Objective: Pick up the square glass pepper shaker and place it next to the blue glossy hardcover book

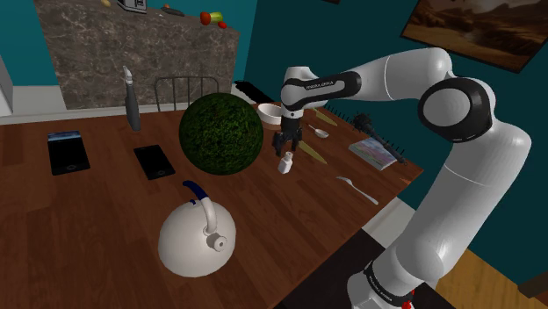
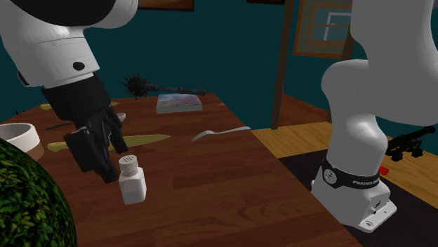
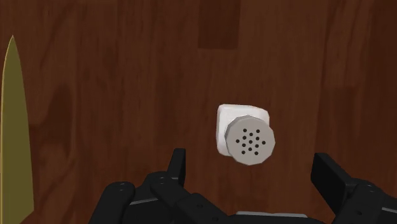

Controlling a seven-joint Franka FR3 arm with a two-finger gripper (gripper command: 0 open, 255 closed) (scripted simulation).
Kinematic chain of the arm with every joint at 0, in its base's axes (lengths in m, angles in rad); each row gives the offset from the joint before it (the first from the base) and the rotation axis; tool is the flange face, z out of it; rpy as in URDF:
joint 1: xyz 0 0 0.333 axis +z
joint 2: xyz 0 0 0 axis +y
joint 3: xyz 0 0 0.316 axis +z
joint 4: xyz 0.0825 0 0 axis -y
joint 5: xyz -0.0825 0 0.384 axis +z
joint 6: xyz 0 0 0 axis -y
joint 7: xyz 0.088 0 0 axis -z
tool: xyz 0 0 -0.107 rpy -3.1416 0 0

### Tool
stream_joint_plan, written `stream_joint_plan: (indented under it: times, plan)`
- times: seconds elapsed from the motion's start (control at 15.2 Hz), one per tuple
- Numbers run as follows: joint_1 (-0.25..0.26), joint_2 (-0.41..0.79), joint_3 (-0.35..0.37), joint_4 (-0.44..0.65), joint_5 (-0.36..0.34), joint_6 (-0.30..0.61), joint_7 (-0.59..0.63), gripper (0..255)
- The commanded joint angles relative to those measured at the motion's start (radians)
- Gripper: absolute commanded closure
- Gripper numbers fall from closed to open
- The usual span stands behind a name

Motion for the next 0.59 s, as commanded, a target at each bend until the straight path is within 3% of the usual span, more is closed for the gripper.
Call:
stream_joint_plan:
  times: [0.0,0.53]
  plan:
    - [0.0,0.013,0.0,-0.008,-0.001,0.021,0.002,0]
    - [-0.001,0.027,-0.001,-0.053,-0.002,0.08,0.003,0]
